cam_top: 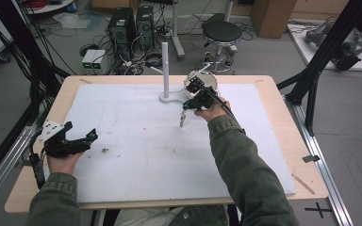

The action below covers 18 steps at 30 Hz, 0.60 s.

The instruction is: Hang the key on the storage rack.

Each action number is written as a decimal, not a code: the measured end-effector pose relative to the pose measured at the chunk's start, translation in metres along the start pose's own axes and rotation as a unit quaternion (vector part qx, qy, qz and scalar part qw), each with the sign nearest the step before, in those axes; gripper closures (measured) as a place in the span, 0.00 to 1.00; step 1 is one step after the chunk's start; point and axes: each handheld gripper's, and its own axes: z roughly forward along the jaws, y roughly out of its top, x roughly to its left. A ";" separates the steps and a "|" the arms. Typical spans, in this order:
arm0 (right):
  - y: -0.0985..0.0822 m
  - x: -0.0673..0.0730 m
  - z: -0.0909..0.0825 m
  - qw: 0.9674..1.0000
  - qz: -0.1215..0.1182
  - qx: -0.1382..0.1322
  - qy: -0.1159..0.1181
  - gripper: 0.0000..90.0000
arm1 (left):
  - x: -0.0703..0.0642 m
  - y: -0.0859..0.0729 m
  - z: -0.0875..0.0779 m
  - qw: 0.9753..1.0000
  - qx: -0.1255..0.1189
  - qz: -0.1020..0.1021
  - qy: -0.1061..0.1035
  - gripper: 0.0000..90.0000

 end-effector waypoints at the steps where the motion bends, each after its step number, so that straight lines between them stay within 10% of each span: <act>1: 0.000 -0.001 -0.001 1.000 0.003 -0.001 -0.001 0.92 | 0.000 0.000 0.000 1.000 0.000 0.000 0.001 0.02; 18: 0.025 -0.001 -0.031 1.000 -0.009 -0.021 -0.010 0.92 | 0.000 0.000 0.001 1.000 -0.001 -0.002 -0.001 0.02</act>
